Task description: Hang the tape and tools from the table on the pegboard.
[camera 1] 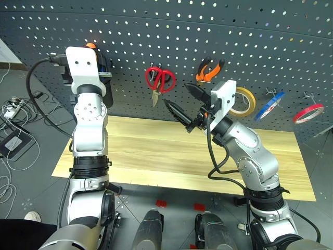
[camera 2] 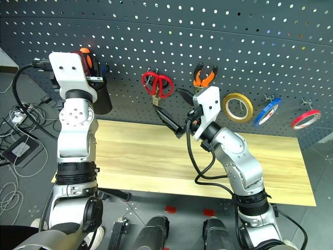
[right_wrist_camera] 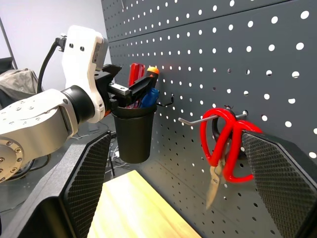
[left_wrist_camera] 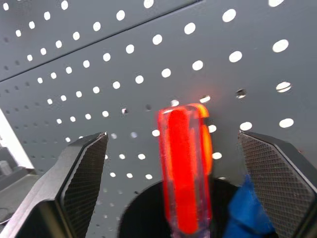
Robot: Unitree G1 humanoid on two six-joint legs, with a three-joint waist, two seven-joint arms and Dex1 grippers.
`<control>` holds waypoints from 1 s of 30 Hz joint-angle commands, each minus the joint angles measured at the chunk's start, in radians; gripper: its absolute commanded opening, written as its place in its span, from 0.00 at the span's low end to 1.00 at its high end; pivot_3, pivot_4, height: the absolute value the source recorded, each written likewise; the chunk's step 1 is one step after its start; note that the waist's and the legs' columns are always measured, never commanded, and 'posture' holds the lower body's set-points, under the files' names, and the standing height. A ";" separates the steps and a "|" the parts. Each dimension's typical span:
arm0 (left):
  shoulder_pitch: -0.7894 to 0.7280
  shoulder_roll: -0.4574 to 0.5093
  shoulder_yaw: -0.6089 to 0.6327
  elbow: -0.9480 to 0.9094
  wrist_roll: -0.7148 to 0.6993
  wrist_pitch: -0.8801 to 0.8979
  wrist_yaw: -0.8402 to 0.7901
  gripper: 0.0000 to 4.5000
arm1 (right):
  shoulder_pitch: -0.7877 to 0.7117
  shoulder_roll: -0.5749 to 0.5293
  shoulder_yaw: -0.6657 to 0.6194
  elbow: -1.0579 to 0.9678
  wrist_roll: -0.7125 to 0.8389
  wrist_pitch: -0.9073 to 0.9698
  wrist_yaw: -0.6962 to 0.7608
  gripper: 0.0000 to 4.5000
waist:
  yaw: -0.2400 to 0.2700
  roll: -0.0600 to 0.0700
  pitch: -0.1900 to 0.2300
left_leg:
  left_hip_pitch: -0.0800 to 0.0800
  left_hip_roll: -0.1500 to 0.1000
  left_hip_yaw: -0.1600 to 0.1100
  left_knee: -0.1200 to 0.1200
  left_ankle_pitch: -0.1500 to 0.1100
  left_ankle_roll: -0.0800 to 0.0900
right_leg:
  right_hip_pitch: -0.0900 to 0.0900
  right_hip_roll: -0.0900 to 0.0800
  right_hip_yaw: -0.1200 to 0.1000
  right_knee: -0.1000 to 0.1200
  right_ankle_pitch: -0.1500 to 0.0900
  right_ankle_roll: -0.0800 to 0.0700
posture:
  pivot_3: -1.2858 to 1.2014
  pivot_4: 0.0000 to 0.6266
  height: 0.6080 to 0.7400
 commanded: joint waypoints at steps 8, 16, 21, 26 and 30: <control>0.057 -0.044 -0.086 -0.297 -0.014 -0.026 -0.071 0.99 | 0.055 -0.008 -0.025 -0.111 0.009 0.016 -0.034 1.00 | 0.000 0.000 0.000 | 0.000 0.000 0.000 0.000 0.000 0.000 | 0.000 0.000 0.001 0.000 0.000 0.000 | 0.60 0.34 1.00; 0.220 -0.094 -0.192 -0.462 -0.043 0.036 -0.169 0.99 | 0.156 -0.050 -0.035 -0.194 -0.034 0.012 -0.089 1.00 | 0.000 0.000 0.000 | 0.001 0.000 0.001 0.000 0.000 0.000 | 0.000 0.000 0.002 -0.001 0.000 0.000 | 0.59 0.32 1.00; 0.345 -0.115 -0.236 -0.526 -0.097 0.109 -0.253 0.99 | 0.224 -0.073 -0.056 -0.189 -0.118 -0.023 -0.148 1.00 | 0.000 0.001 -0.001 | 0.001 0.000 0.002 0.000 0.000 0.000 | 0.000 0.000 0.003 -0.002 0.000 0.000 | 0.59 0.30 1.00; 0.477 -0.152 -0.231 -0.487 -0.138 0.202 -0.266 0.99 | 0.313 -0.078 -0.077 -0.156 -0.212 -0.058 -0.214 1.00 | 0.000 0.002 -0.013 | 0.002 0.000 0.003 -0.002 0.000 0.001 | 0.000 0.000 0.004 -0.003 0.000 0.000 | 0.59 0.29 1.00; 0.540 -0.150 -0.233 -0.425 -0.136 0.257 -0.272 0.99 | 0.398 -0.073 -0.086 -0.111 -0.264 -0.015 -0.265 1.00 | 0.001 0.003 -0.023 | 0.003 0.000 0.003 -0.002 0.000 0.001 | 0.001 0.000 0.004 -0.003 0.000 0.000 | 0.59 0.28 1.00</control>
